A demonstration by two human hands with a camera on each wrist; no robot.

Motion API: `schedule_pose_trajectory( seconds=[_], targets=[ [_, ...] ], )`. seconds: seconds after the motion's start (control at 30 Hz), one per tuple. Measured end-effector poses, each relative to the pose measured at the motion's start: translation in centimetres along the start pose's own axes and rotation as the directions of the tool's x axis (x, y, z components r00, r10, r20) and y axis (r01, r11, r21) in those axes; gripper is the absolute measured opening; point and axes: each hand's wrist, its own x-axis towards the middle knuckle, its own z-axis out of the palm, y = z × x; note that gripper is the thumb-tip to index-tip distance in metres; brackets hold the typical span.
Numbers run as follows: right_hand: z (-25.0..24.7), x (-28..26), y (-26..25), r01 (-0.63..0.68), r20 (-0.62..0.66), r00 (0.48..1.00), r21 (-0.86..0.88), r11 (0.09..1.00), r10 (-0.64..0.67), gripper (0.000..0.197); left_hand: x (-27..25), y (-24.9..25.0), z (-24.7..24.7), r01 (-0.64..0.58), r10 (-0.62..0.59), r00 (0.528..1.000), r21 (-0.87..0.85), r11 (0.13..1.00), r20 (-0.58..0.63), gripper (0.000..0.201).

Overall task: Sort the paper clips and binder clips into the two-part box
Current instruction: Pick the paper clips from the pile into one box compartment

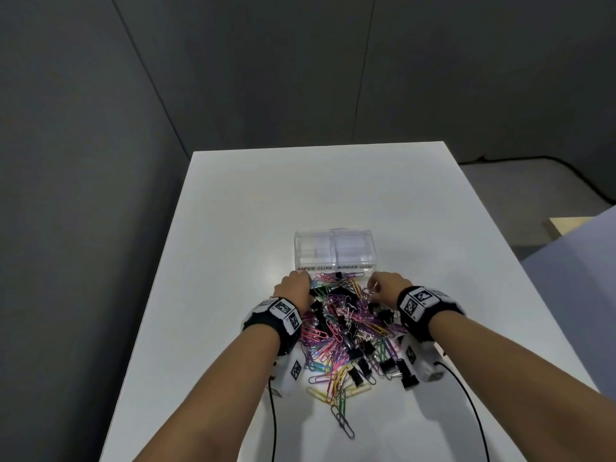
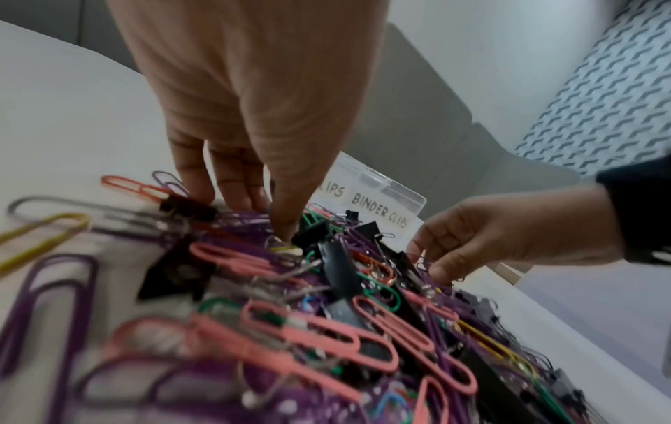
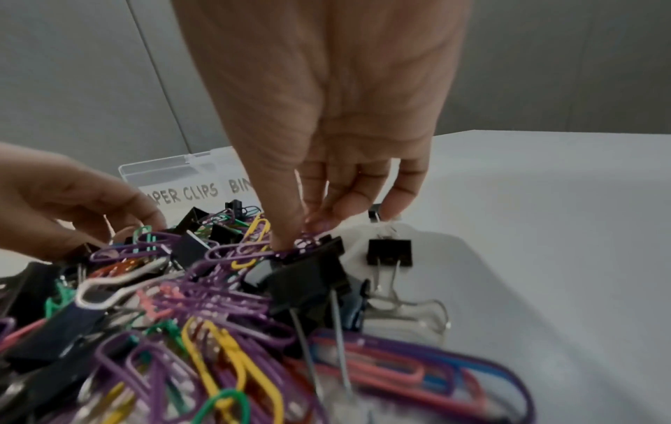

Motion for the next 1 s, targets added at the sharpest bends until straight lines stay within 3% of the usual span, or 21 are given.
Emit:
schedule_pose_trajectory(
  seconds=[0.1, 0.33, 0.47, 0.63, 0.8, 0.9, 1.0],
  targets=[
    [0.2, -0.1, 0.2, 0.016, -0.001, 1.000, 0.091, 0.996, -0.016, 0.022, 0.3, -0.6, -0.2, -0.016, 0.020, 0.998, -0.078, 0.997, 0.058, 0.030],
    [0.1, -1.0, 0.3, 0.092, -0.125, 0.990, 0.236, 0.967, -0.064, 0.003, -0.2, -2.2, -0.8, -0.040, 0.054, 0.997, -0.251, 0.967, 0.052, 0.031],
    [0.2, -1.7, -0.2, 0.074, -0.140, 0.990, 0.287, 0.955, -0.034, 0.027, -0.7, -3.2, -1.1, -0.111, 0.116, 0.993, -0.237, 0.965, 0.008, 0.031],
    [0.9, -2.2, -1.4, 0.150, -0.193, 0.973, 0.130, 0.980, -0.124, 0.027, -1.6, -3.0, -2.2, -0.211, 0.204, 0.977, -0.263, 0.941, -0.055, 0.027],
    [2.3, -2.0, -3.1, 0.186, -0.174, 0.964, -0.096, 0.978, -0.201, 0.047, -2.0, -1.9, -2.2, -0.260, 0.256, 0.965, -0.147, 0.954, -0.047, 0.026],
    [3.2, -2.1, -3.0, 0.158, -0.160, 0.971, -0.130, 0.979, -0.178, 0.048, -2.0, -0.5, -1.4, -0.308, 0.307, 0.951, -0.067, 0.949, -0.019, 0.036],
    [3.7, -2.7, -2.3, 0.167, -0.167, 0.968, -0.129, 0.977, -0.187, 0.044, -1.7, 0.5, -1.0, -0.305, 0.303, 0.952, -0.125, 0.944, -0.034, 0.031]
  ],
)
